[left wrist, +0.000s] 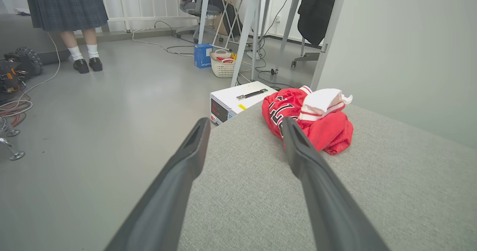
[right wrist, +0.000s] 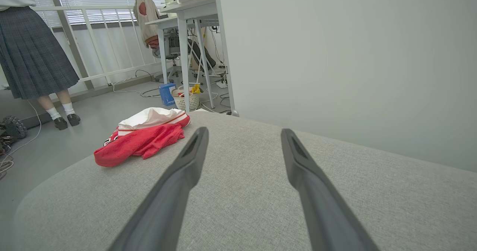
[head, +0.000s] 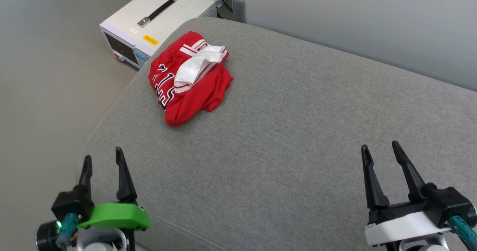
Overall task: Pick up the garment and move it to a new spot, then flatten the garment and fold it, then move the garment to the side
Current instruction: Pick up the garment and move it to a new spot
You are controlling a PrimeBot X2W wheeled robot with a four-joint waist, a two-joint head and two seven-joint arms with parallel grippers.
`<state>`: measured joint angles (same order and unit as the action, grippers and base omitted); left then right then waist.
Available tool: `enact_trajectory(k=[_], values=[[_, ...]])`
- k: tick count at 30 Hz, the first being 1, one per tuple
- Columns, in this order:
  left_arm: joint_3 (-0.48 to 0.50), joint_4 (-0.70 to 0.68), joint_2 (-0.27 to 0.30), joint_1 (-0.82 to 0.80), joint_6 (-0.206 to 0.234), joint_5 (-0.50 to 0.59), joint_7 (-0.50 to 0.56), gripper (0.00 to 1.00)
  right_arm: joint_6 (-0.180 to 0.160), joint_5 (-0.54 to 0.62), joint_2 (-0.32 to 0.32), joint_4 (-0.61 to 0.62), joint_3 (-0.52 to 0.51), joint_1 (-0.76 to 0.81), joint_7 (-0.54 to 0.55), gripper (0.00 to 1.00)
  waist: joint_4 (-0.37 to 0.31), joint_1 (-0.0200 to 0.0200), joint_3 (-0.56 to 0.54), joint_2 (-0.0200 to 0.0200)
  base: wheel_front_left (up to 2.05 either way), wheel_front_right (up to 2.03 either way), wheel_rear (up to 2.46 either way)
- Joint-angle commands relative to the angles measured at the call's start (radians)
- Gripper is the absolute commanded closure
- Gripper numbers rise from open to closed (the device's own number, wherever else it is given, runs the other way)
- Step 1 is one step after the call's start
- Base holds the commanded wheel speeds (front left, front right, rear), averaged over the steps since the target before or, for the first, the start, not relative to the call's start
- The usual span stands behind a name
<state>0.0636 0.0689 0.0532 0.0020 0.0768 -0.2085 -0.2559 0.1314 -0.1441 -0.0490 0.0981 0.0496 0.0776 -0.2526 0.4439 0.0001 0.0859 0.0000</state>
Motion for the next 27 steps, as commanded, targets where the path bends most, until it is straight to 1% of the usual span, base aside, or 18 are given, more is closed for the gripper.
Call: enact_trajectory(k=[1, 2, 4, 6, 8, 11, 13, 14, 17, 21, 22, 27], values=[[0.021, 0.004, -0.002, -0.046, -0.023, 0.013, -0.006, 0.0, -0.001, 0.003, -0.001, 0.007, 0.004, 0.002, -0.009, 0.0, -0.008, -0.0001, 0.004, 0.0, 0.0, 0.0, 0.0], [0.069, 0.019, 0.022, -0.122, -0.091, 0.02, -0.006, 0.0, -0.001, 0.019, -0.001, 0.012, 0.006, -0.009, -0.009, 0.0, -0.027, -0.0001, 0.02, 0.0, 0.0, 0.0, 0.0], [0.096, 0.042, 0.055, -0.187, -0.133, 0.023, -0.006, 0.0, -0.001, 0.028, -0.001, 0.018, 0.002, -0.019, -0.009, 0.0, -0.043, -0.0001, 0.038, 0.0, 0.0, 0.0, 0.0], [0.119, 0.072, 0.094, -0.263, -0.161, 0.023, -0.006, 0.0, -0.001, 0.041, -0.001, 0.023, 0.003, -0.031, -0.009, 0.0, -0.061, -0.0001, 0.061, 0.0, 0.0, 0.0, 0.0], [0.138, 0.108, 0.128, -0.346, -0.183, -0.002, -0.006, 0.0, -0.001, 0.051, -0.005, 0.031, 0.002, -0.046, -0.009, 0.0, -0.08, -0.0001, 0.092, 0.0, 0.0, 0.0, 0.0], [0.13, 0.174, 0.197, -0.46, -0.2, -0.027, -0.006, 0.0, -0.001, 0.058, -0.021, 0.045, 0.002, -0.067, -0.009, 0.0, -0.105, -0.0001, 0.14, 0.0, 0.0, 0.0, 0.0], [0.098, 0.234, 0.242, -0.529, -0.205, -0.057, -0.003, 0.0, -0.001, 0.06, -0.034, 0.054, 0.0, -0.081, -0.009, 0.0, -0.121, -0.0001, 0.172, 0.0, 0.0, 0.0, 0.0], [0.067, 0.264, 0.271, -0.569, -0.206, -0.077, 0.008, 0.0, -0.001, 0.061, -0.041, 0.059, 0.0, -0.088, -0.009, 0.0, -0.129, -0.0001, 0.189, 0.0, 0.0, 0.0, 0.0], [-0.037, 0.316, 0.352, -0.662, -0.207, -0.174, 0.082, 0.0, -0.001, 0.061, -0.059, 0.073, 0.0, -0.107, -0.009, 0.0, -0.146, -0.0001, 0.229, 0.0, 0.0, 0.0, 0.0], [-0.177, 0.349, 0.458, -0.77, -0.207, -0.331, 0.225, 0.0, -0.001, 0.06, -0.084, 0.09, 0.0, -0.132, -0.009, 0.0, -0.161, -0.0001, 0.277, 0.0, 0.0, 0.0, 0.0], [-0.213, 0.356, 0.482, -0.795, -0.207, -0.375, 0.276, 0.0, -0.001, 0.06, -0.091, 0.095, 0.002, -0.14, -0.009, 0.0, -0.165, -0.0001, 0.291, 0.0, 0.0, 0.0, 0.0], [-0.352, 0.377, 0.565, -0.889, -0.207, -0.562, 0.531, 0.0, -0.001, 0.06, -0.114, 0.11, 0.009, -0.172, -0.009, 0.0, -0.184, -0.0001, 0.341, 0.0, 0.0, 0.0, 0.0]])
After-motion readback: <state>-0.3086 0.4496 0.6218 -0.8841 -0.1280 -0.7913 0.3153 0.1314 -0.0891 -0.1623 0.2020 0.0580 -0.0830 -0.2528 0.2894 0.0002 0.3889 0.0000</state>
